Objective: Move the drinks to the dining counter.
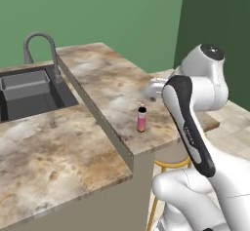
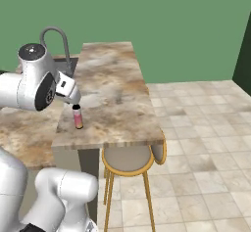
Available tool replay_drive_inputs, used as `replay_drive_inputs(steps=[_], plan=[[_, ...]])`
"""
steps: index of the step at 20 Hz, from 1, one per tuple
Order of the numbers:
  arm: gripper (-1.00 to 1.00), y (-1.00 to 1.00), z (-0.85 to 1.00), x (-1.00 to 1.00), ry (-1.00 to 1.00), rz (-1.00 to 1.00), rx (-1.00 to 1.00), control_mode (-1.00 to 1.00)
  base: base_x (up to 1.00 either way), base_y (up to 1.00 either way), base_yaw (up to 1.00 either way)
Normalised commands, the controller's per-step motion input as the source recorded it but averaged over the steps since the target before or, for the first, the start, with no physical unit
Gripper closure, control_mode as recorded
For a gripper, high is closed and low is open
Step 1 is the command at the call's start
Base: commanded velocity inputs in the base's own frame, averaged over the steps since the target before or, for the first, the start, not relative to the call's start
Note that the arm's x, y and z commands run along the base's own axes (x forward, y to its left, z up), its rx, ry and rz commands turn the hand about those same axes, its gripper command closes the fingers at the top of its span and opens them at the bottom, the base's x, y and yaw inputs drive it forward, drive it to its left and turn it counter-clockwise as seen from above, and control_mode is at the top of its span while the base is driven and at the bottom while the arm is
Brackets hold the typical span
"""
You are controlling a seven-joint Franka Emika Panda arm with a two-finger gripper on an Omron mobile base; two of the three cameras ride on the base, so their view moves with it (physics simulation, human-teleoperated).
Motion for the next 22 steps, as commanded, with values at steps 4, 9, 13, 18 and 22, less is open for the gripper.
replay_drive_inputs(steps=[4, 9, 13, 18, 22], plan=[[-1.0, -0.03, 0.09, -1.0, 0.53, -0.18, -0.01, -1.0, 0.0, 0.0, 0.0], [-1.0, -0.04, -0.4, -1.0, 0.02, -0.04, 0.0, -1.0, 0.0, 0.0, 0.0], [-1.0, -0.05, -0.06, -0.91, -0.11, 0.05, 0.0, -1.0, 0.0, 0.0, 0.0], [-1.0, -0.02, 0.03, -0.37, -0.17, 0.15, -0.01, -1.0, 0.0, 0.0, 0.0], [-1.0, -0.01, 0.44, -0.11, -0.12, 0.17, -0.01, -1.0, 0.0, 0.0, 0.0]])
